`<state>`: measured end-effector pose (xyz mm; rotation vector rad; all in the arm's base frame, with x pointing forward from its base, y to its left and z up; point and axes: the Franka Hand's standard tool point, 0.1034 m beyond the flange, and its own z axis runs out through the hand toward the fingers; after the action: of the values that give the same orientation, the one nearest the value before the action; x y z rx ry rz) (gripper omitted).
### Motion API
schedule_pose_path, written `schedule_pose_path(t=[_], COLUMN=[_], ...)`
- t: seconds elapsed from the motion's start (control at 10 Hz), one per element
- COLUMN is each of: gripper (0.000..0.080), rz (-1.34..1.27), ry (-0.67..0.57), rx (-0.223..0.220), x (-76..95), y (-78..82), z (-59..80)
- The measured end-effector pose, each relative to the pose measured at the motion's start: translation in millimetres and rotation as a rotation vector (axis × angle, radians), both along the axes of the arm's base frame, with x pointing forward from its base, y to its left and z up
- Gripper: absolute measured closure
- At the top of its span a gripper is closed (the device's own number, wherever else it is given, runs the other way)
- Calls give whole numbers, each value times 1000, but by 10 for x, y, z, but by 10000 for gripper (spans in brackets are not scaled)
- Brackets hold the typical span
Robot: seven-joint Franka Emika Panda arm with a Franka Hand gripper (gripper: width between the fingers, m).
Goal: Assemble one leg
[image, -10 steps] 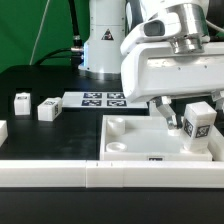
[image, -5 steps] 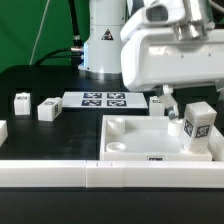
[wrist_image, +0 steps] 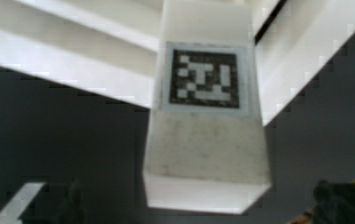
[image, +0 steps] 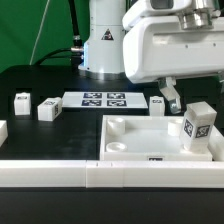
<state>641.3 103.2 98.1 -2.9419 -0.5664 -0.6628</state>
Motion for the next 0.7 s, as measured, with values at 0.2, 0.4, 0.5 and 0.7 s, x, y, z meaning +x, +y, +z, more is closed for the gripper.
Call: schedule_pose_path(t=[0.2, 0.4, 0.5, 0.7], gripper=[150, 150, 150, 150], rz=[5, 9, 8, 31], ry=[137, 322, 422, 588], rx=[-17, -31, -39, -57], x=[8, -30, -85, -210], y=[-45, 23, 80, 155], z=[-41, -15, -23, -38])
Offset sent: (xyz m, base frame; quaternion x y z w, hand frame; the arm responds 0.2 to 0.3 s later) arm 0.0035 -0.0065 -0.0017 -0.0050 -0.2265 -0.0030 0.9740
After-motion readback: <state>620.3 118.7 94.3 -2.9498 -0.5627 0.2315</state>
